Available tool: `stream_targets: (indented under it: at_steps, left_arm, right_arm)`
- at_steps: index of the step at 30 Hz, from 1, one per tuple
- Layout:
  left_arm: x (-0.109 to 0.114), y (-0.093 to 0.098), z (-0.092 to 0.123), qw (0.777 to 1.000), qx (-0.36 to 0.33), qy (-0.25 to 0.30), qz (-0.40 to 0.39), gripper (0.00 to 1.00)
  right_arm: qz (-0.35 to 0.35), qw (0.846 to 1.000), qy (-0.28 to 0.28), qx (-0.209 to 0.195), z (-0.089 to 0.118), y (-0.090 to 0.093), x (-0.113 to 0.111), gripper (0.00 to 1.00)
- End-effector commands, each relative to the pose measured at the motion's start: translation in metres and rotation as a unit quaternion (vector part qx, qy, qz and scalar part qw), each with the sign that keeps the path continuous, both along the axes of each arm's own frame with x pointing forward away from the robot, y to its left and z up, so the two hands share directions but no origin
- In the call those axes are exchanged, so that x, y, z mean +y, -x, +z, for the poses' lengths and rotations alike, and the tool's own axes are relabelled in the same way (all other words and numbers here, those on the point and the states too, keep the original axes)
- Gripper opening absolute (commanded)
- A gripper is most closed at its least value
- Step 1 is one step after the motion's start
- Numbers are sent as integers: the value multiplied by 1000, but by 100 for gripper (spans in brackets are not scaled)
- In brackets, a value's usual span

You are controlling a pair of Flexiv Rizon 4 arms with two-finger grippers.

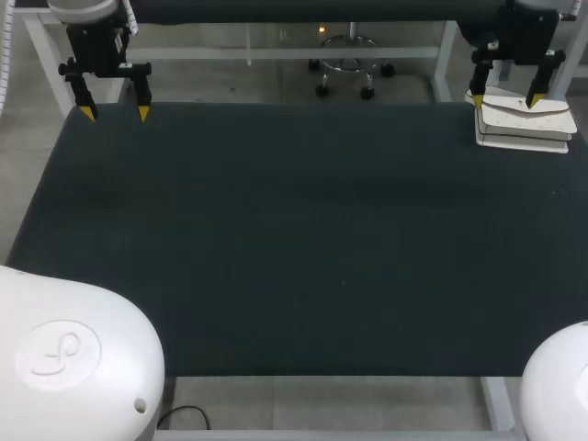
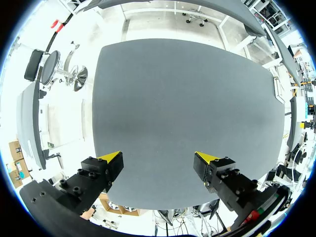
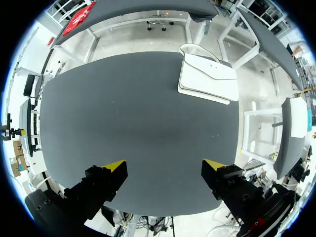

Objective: Pick up the bag, open it, inspect its contents, close it, and place it on the opposite side

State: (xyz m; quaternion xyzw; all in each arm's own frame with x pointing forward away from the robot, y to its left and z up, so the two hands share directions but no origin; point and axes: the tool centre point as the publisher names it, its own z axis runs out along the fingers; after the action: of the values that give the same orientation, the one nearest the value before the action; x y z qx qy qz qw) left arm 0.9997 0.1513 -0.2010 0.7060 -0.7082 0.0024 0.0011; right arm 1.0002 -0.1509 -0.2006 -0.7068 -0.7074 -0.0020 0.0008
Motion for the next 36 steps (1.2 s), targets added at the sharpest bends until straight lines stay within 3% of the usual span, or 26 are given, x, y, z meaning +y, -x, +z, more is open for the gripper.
stream_targets:
  at_steps: [1, 16, 27, 36]
  left_arm:
    - [-1, 0, 1, 1000, 0, -1, 1, 100]
    - [-1, 0, 1, 1000, 0, -1, 1, 100]
    - [-13, 11, -4, 982, -71, 55, -165, 100]
    - [-26, 19, -19, 927, -122, 95, -341, 100]
  right_arm:
    - [0, 1000, 1, 1, 0, 0, 1, 100]
    - [0, 1000, 1, 1, 0, 0, 1, 100]
    - [1, 1000, -22, 8, -3, -10, -19, 100]
    - [-31, 997, -76, 13, -13, -24, -65, 100]
